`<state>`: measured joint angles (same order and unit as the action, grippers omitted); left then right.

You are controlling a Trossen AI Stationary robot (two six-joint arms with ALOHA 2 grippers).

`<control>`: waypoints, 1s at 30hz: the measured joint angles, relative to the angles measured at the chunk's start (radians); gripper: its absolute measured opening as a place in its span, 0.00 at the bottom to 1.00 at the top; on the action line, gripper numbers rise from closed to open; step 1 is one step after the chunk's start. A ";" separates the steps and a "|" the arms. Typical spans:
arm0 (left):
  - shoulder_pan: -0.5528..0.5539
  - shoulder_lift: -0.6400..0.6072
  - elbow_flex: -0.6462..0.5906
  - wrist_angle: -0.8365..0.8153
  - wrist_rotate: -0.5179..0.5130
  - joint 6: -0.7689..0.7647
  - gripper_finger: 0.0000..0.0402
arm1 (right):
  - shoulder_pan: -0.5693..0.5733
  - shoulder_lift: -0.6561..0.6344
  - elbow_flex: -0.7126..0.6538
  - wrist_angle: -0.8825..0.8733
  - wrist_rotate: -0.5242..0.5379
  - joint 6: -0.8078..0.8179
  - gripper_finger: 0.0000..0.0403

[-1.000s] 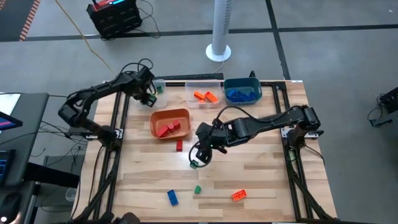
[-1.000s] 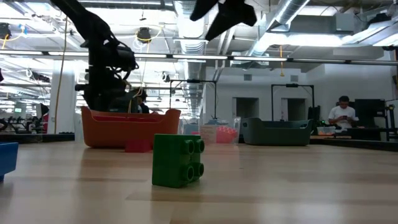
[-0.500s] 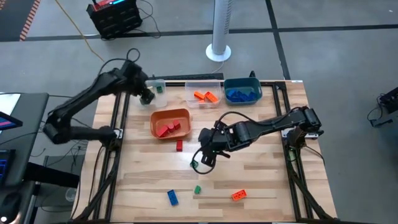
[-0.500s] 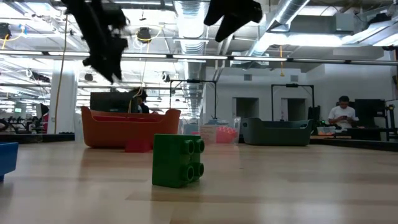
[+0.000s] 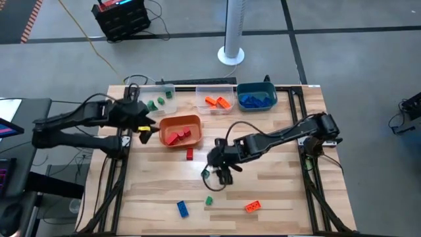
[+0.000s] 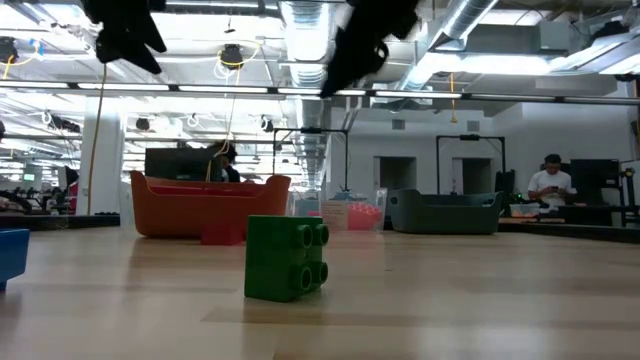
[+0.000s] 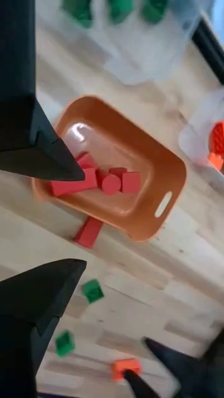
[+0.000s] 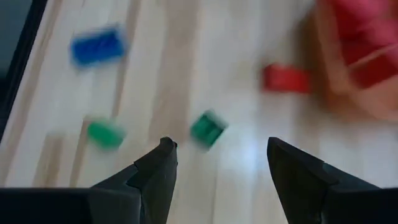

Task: Sort blocks
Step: Put the green game piece into the left transparent bin

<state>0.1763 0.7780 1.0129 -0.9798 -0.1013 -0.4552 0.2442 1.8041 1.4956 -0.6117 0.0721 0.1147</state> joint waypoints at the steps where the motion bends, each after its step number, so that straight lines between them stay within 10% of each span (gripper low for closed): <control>1: -0.035 -0.004 -0.003 -0.001 -0.037 -0.054 0.52 | 0.000 0.001 -0.012 -0.011 -0.031 -0.031 0.63; 12: -0.281 0.102 -0.018 0.006 -0.322 -0.373 0.52 | -0.067 0.014 -0.043 0.074 -0.207 -0.261 0.63; 30: -0.370 0.155 -0.012 0.005 -0.337 -0.575 0.52 | -0.053 0.245 -0.018 0.212 -0.202 -0.360 0.63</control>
<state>-0.1936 0.9329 1.0006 -0.9752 -0.4384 -1.0300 0.1911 2.0494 1.4772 -0.3996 -0.1302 -0.2455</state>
